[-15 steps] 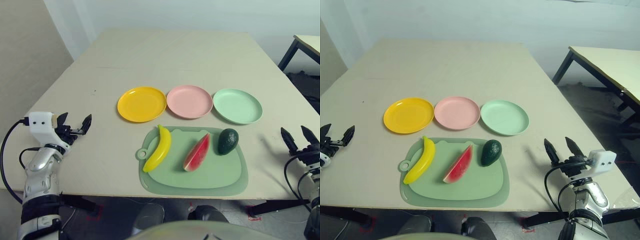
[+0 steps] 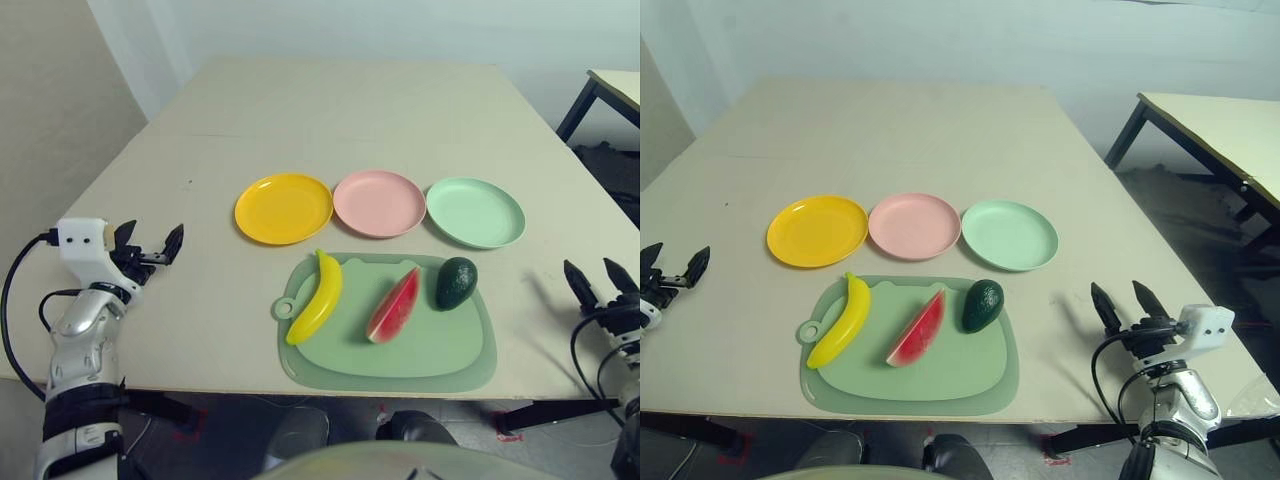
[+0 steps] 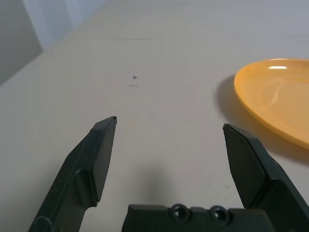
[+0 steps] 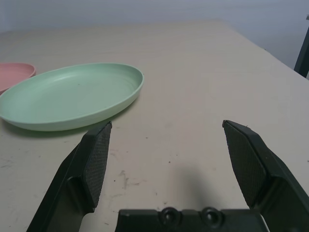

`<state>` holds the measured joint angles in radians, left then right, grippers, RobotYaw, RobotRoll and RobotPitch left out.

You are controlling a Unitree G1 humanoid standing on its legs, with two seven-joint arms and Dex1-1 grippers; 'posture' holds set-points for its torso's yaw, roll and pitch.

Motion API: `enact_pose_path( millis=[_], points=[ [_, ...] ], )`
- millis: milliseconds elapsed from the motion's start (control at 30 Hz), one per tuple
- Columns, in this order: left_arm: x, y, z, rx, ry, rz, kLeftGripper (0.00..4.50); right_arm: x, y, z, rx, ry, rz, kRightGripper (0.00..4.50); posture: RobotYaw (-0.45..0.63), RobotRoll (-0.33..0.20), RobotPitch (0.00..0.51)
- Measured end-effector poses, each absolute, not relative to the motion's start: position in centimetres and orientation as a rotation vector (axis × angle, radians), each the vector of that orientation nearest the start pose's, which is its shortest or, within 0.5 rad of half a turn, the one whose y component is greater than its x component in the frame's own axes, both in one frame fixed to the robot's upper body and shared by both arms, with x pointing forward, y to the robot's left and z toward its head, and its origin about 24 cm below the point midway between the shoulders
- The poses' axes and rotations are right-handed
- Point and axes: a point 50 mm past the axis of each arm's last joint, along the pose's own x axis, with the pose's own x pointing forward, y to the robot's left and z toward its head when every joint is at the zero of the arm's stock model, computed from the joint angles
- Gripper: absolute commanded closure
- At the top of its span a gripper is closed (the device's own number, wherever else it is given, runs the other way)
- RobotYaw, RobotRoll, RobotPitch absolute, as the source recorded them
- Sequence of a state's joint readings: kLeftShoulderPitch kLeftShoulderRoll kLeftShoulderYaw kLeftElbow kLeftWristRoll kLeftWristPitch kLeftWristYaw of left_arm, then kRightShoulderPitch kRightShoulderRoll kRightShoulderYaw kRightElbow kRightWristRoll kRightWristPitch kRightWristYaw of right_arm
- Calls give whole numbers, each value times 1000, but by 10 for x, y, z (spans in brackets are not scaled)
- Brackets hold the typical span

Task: Place the fruits into color-matched plates.

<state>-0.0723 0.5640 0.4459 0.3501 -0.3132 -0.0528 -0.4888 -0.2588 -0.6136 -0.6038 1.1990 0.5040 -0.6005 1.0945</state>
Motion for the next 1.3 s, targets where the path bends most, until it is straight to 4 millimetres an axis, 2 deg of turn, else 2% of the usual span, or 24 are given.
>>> enact_pose_path(
  millis=[267, 333, 400, 500, 567, 633, 733, 833, 933, 1000, 1033, 1067, 1167, 1267, 1300],
  points=[
    [240, 333, 71, 117, 35, -47, 7, 193, -396, 35, -3, -87, 73, 0, 81, 0, 0],
    [241, 321, 74, 94, 6, -169, 7, 191, -396, 35, -3, -86, 71, 0, 55, 0, 0],
    [240, 302, 82, 83, -26, -389, 7, 188, -401, 35, 3, -67, 38, 0, 32, 0, 0],
    [231, 279, 84, 176, 70, -759, 7, 185, -422, 41, -37, 39, -122, 0, -15, 0, 0],
    [224, 270, 78, 206, 136, -931, 7, 176, -442, 52, -94, 95, -258, 0, -47, 0, 0],
    [221, 262, 77, 218, 159, -1048, 7, 172, -452, 63, -142, 115, -309, 0, -66, 0, 0],
    [222, 252, 88, 286, 144, -1217, 7, 170, -464, 92, -313, 159, -249, 0, -84, 0, 0],
    [226, 248, 104, 341, 101, -1305, 7, 182, -464, 140, -538, 153, -92, 0, -93, 0, 0],
    [233, 243, 119, 382, 45, -1343, 7, 208, -453, 213, -772, 95, 29, 0, -102, 0, 0],
    [235, 242, 125, 399, 20, -1347, 7, 224, -433, 260, -892, 22, 118, 0, -97, 0, 0],
    [235, 242, 125, 398, 22, -1346, 7, 234, -417, 281, -955, -10, 189, 0, -93, 0, 0],
    [235, 242, 125, 398, 22, -1348, 7, 240, -403, 294, -1004, -31, 245, 0, -85, 0, 0],
    [233, 242, 123, 396, 28, -1345, 7, 261, -362, 311, -1108, -31, 445, 0, -72, 0, 0],
    [232, 241, 124, 404, 25, -1341, 7, 288, -308, 312, -1190, -44, 704, 0, -72, 0, 0],
    [232, 240, 126, 411, 16, -1341, 7, 292, -295, 309, -1215, -31, 774, 0, -29, 0, 0]
  ],
)
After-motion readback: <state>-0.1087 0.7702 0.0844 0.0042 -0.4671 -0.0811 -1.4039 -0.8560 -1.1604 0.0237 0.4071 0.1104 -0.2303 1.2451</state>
